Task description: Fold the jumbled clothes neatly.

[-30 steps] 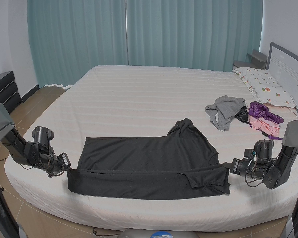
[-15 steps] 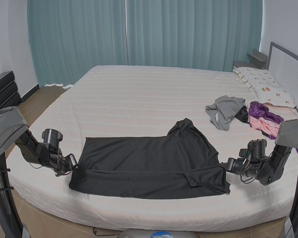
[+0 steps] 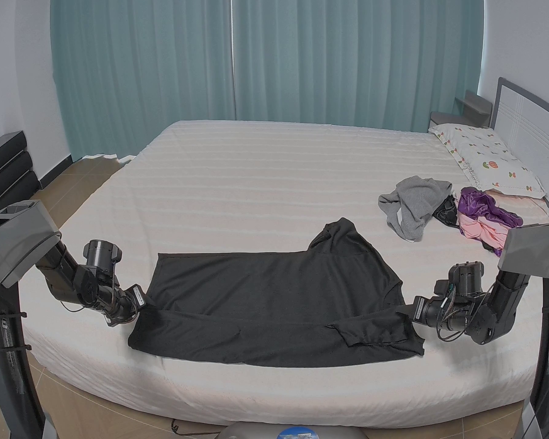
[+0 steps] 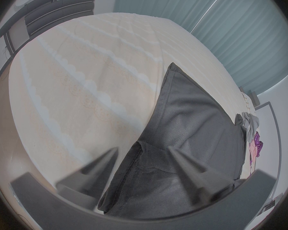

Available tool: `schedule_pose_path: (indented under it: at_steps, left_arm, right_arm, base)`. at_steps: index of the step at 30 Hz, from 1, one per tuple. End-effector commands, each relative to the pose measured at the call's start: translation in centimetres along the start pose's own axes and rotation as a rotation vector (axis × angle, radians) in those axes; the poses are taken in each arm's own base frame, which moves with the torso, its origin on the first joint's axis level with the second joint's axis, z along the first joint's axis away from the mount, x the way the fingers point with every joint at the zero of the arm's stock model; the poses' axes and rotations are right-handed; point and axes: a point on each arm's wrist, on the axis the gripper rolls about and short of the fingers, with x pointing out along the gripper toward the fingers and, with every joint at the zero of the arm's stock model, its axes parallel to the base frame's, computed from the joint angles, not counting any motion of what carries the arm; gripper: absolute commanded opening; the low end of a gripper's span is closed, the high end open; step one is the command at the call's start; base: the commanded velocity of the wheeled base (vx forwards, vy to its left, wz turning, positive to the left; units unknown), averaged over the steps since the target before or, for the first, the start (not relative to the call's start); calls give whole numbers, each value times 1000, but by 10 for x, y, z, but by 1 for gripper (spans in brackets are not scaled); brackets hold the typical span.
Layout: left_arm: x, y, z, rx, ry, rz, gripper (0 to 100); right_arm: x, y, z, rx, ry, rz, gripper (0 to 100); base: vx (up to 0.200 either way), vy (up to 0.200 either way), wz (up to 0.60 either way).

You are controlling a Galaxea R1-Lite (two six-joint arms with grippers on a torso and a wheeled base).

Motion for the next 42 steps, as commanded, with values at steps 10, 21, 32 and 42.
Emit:
schedule_pose_path:
  at_steps: [10,21,32,42]
  left_arm:
    - [-20,6,11,-100,-37,-30,100]
    - [-58,7,-4,-178,-1,-104,100]
    - [-63,13,-28,-178,57,-114,100]
    - [-49,15,-25,-204,32,-150,100]
  right_arm:
    - [-12,7,9,99,-57,17,100]
    - [-22,54,17,109,-164,-35,100]
    - [-24,90,-33,355,-33,-9,100]
    - [-6,89,-37,376,-22,-16,100]
  base:
    - [0,0,0]
    - [0,0,0]
    - [-164,0,0]
    - [0,0,0]
